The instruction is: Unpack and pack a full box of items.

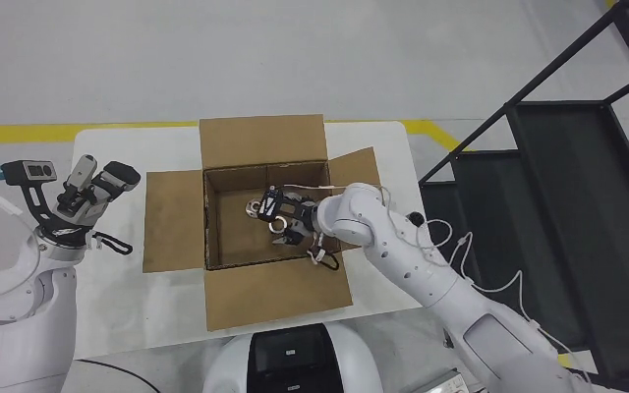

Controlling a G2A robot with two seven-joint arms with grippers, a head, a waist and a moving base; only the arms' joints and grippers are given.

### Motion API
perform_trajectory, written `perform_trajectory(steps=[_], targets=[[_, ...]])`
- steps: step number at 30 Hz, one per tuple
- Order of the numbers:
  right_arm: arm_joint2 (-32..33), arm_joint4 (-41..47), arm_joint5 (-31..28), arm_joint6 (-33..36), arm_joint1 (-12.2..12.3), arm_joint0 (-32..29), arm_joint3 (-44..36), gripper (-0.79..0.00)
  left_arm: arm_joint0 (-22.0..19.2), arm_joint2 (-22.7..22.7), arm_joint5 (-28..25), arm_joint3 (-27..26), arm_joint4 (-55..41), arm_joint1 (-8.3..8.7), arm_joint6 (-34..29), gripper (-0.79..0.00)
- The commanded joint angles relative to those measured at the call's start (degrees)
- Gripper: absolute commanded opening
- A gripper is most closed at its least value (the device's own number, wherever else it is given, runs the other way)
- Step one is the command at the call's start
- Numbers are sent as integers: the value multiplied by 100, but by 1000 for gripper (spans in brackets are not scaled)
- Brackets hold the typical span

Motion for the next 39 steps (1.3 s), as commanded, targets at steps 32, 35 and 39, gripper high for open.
perform_trajectory(steps=[32, 35, 39], targets=[[-1220, -342, 704, -429, -864, 1074, 2271, -366, 0, 0, 0, 0, 0, 0, 0, 0], [-1268, -497, 715, -409, -896, 1118, 2348, -360, 0, 0, 0, 0, 0, 0, 0, 0], [-1245, -515, 769, -431, -934, 1141, 2501, -400, 0, 0, 0, 0, 0, 0, 0, 0]])
